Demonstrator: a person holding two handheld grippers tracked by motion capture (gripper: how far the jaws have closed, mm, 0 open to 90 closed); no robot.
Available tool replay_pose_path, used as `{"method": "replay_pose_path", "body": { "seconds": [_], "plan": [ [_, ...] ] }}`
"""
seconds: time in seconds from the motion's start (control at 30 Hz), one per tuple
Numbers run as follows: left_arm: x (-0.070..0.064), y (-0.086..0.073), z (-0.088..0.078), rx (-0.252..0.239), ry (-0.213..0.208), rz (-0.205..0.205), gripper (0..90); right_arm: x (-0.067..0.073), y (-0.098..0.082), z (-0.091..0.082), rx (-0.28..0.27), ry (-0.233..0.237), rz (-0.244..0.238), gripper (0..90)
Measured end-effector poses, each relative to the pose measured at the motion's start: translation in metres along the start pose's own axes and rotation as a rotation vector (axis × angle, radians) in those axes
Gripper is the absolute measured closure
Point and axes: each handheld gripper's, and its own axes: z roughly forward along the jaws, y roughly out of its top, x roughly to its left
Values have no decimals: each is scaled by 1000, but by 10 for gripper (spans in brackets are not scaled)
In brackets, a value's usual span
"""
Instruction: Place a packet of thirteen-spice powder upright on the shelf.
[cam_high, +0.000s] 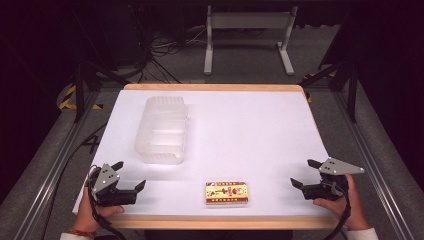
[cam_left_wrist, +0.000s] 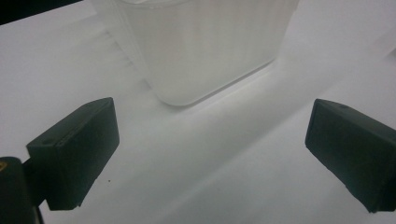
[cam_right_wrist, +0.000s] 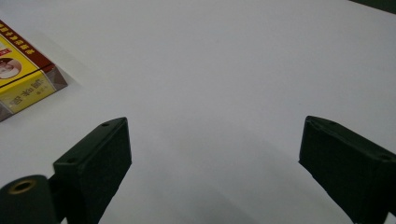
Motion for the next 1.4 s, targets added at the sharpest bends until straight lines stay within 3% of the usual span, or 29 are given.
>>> {"method": "replay_pose_path", "body": {
  "seconds": [0.37, 0.6, 0.77, 0.87, 0.93, 1.0, 1.13, 1.23, 1.4],
  "plan": [
    [-4, -3, -3, 5, -18, 5, 64, 7, 9, 5, 17, 49, -55, 132],
    [-6, -5, -4, 13, -23, 6, 69, 26, 23, 18, 42, 136, -127, 154],
    [-8, -4, -2, 24, -28, 14, 70, 55, 47, 37, 67, 247, -217, 167],
    [-8, -5, -1, 28, -29, 15, 70, 66, 55, 44, 79, 281, -256, 171],
    [-8, -6, -1, 31, -33, 15, 71, 89, 68, 60, 120, 351, -325, 169],
    [-9, -6, -1, 31, -34, 15, 71, 94, 71, 64, 128, 366, -339, 167],
    [-9, -6, -1, 29, -36, 18, 72, 124, 88, 90, 176, 444, -414, 160],
    [-9, -6, -1, 25, -41, 14, 72, 144, 98, 108, 230, 485, -468, 149],
    [-8, -7, -2, 21, -42, 11, 70, 168, 109, 132, 310, 502, -529, 138]
  ]
}}
